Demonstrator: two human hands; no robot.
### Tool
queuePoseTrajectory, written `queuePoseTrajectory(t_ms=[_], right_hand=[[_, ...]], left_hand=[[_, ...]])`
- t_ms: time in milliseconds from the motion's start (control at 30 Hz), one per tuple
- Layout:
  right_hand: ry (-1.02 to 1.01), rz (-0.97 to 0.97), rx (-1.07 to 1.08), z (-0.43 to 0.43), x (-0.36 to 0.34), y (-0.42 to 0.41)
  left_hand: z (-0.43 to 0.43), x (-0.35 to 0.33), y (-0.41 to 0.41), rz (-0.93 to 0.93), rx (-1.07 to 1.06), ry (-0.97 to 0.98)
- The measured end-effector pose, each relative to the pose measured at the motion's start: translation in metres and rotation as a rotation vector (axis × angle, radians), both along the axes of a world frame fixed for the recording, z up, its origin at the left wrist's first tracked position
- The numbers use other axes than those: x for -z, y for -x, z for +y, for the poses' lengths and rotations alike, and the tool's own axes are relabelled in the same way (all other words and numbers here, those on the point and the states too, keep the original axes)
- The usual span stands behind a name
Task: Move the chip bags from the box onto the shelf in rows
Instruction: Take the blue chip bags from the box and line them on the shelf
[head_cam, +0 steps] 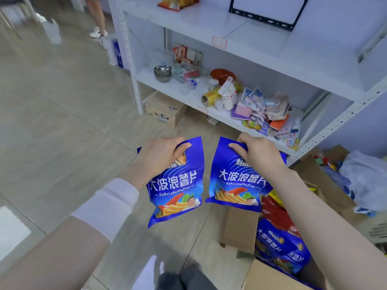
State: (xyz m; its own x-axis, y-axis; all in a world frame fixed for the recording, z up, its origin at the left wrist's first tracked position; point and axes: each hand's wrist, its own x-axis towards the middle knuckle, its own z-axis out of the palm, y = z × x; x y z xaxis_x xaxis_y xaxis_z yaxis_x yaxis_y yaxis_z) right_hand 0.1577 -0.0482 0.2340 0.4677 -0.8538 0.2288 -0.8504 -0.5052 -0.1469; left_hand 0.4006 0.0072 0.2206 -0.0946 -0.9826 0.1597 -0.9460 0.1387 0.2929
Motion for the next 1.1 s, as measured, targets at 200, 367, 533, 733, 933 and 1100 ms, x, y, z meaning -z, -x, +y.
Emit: queuePoseTrajectory(t_ms=[200,367,533,733,933,1100], right_hand=[[0.029,-0.012,-0.03,-0.045,-0.012,-0.067],[0.075,-0.024,-0.041,-0.105,-0.025,-0.111],[0.122,-0.084,-0.032,-0.182,-0.037,-0.142],[0.137,-0.083,-0.007,-0.278,-0.06,-0.178],[0.148,-0.069,0.04,-0.375,-0.079,-0.217],[0.202,-0.078,0.07,-0.462,-0.081,-0.253]], left_hand=[[-0.028,-0.005,-0.065,0.02,-0.033,0.021],[-0.092,-0.014,-0.106,-0.014,-0.006,0.08],[-0.185,-0.029,-0.137,0.065,0.062,0.158],[-0.291,-0.048,-0.169,-0.04,0.086,0.231],[-0.394,-0.068,-0.211,-0.015,0.071,0.166],[-0.493,-0.075,-0.257,-0.067,0.134,0.191]])
